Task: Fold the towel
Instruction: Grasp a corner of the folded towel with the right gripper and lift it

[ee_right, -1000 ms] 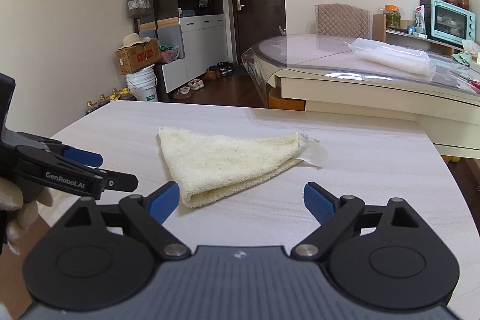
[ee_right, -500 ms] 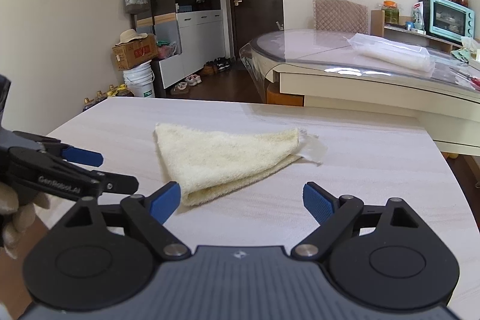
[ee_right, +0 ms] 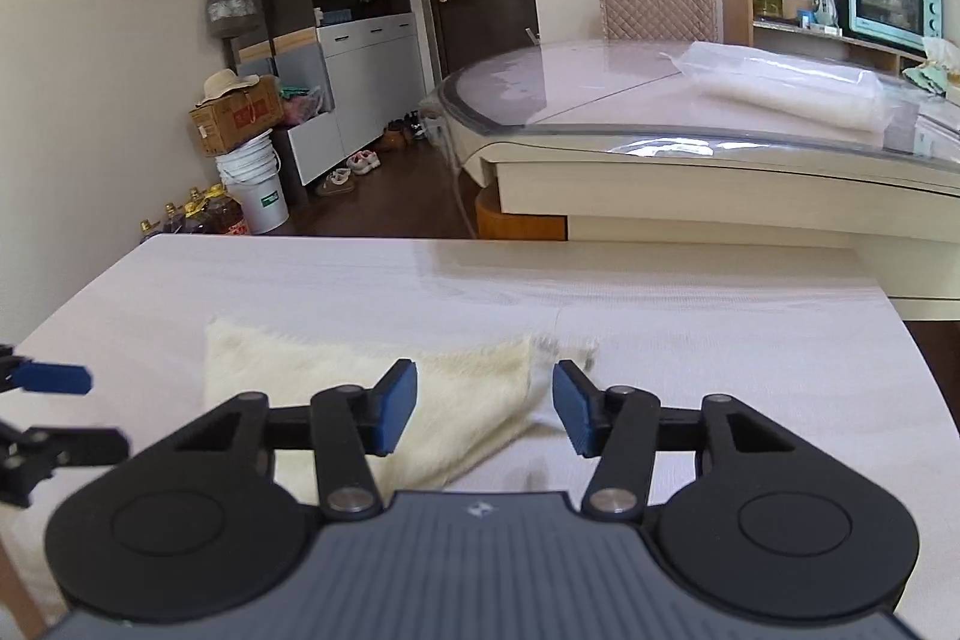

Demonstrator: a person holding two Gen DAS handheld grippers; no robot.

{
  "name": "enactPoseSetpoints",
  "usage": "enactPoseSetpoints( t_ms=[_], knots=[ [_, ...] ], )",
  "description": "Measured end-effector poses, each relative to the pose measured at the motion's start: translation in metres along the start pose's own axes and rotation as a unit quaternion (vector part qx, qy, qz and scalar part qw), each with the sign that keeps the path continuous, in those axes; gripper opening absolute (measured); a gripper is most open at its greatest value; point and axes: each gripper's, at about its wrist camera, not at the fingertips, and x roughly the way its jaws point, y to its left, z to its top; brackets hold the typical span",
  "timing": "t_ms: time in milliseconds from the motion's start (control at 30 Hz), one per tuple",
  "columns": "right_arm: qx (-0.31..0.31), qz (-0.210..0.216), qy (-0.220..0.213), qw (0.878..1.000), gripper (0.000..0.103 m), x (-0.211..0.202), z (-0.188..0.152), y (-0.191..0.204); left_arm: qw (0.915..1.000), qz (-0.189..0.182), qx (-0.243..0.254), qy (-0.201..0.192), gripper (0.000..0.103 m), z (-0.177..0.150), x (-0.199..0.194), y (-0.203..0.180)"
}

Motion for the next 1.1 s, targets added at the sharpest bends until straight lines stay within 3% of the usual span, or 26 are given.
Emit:
enactPoseSetpoints(
  t_ms=[133,300,500,633,733,800,867,1100],
  knots=[
    [0.000,-0.019,0.014,1.000,0.048,0.016,0.003,-0.006,1.0000,0.000,0.000,0.006,0.093,0.001,0.008,0.001],
    [-0.001,-0.012,0.026,1.000,0.008,0.021,-0.005,-0.006,0.9999,-0.003,-0.007,0.010,0.093,0.000,0.014,0.004],
    [0.009,0.003,-0.006,1.000,0.006,0.002,-0.003,0.000,0.9999,0.004,-0.016,0.002,0.093,0.001,0.010,0.017],
    [-0.009,0.077,-0.036,0.996,0.006,-0.032,0.003,0.031,0.9994,0.026,-0.017,-0.012,0.093,0.007,-0.004,0.037],
    [-0.045,0.161,-0.028,0.986,0.006,-0.049,-0.006,0.070,0.9981,0.052,-0.022,-0.024,0.093,0.011,-0.015,0.058],
    [-0.063,0.192,-0.018,0.979,0.006,-0.053,-0.017,0.089,0.9969,0.068,-0.027,-0.029,0.093,0.012,-0.022,0.072],
    [-0.090,0.242,0.002,0.966,0.006,-0.058,-0.038,0.122,0.9955,0.083,-0.032,-0.033,0.093,0.013,-0.028,0.084],
    [-0.167,0.303,0.059,0.937,0.008,-0.056,-0.081,0.183,0.9937,0.099,-0.043,-0.032,0.093,0.005,-0.037,0.108]
  ],
)
